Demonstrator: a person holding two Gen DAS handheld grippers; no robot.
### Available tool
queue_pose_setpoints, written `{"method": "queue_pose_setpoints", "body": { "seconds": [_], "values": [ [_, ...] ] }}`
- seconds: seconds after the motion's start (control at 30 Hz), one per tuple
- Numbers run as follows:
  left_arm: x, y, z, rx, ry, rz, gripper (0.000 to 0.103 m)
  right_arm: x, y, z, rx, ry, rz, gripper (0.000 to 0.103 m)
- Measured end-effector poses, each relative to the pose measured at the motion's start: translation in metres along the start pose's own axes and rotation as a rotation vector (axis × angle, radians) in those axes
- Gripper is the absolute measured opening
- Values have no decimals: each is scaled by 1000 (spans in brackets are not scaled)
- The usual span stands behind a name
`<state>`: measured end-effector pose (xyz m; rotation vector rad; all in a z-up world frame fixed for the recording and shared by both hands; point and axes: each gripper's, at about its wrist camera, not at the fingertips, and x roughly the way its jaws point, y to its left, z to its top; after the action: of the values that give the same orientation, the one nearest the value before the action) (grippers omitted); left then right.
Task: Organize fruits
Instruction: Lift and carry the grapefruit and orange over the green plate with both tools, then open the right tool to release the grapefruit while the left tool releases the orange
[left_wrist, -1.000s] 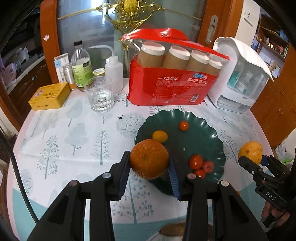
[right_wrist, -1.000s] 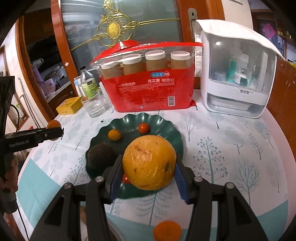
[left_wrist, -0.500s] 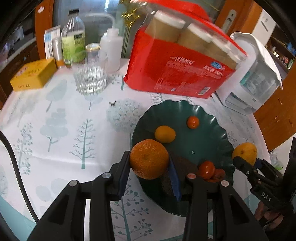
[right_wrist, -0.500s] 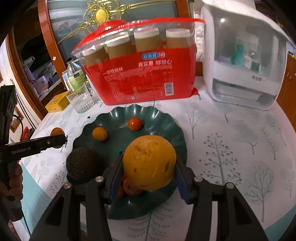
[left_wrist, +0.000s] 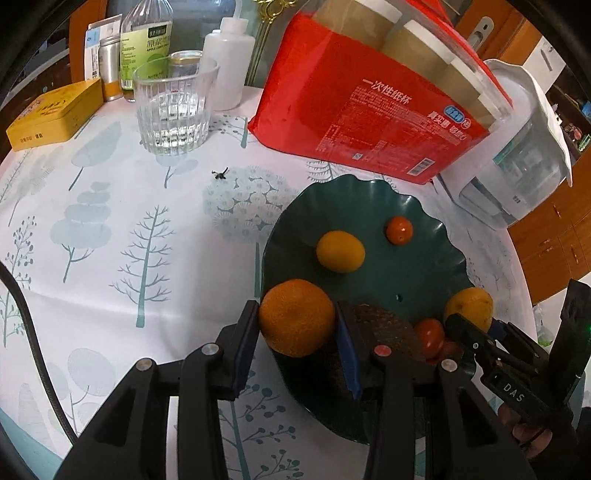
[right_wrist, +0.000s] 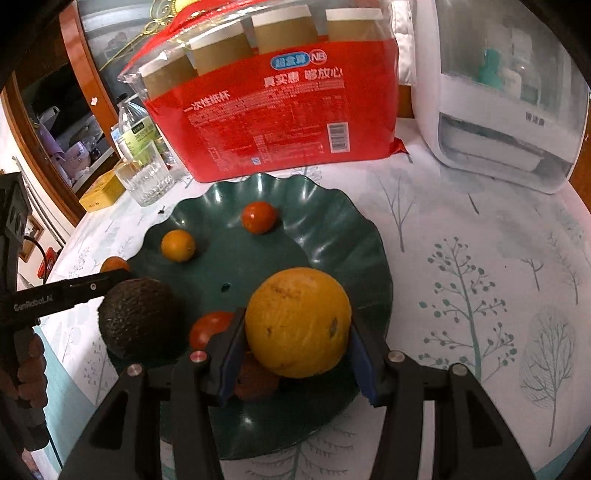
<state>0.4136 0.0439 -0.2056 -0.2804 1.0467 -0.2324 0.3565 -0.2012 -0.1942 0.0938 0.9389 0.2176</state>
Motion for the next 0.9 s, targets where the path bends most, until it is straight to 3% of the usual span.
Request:
{"method": "queue_pose_setpoints", "body": {
  "seconds": [0.3, 0.6, 0.9],
  "values": [
    [-7, -4, 3, -3, -4, 5, 54, -7, 2, 3, 2, -16, 0, 54],
    [-43, -16, 1, 13, -38, 17, 59, -33, 2, 3, 27, -30, -8, 57],
    [-87, -31, -22, 30, -47, 31, 61, -79, 10, -11, 30, -70, -6, 58]
  ]
}}
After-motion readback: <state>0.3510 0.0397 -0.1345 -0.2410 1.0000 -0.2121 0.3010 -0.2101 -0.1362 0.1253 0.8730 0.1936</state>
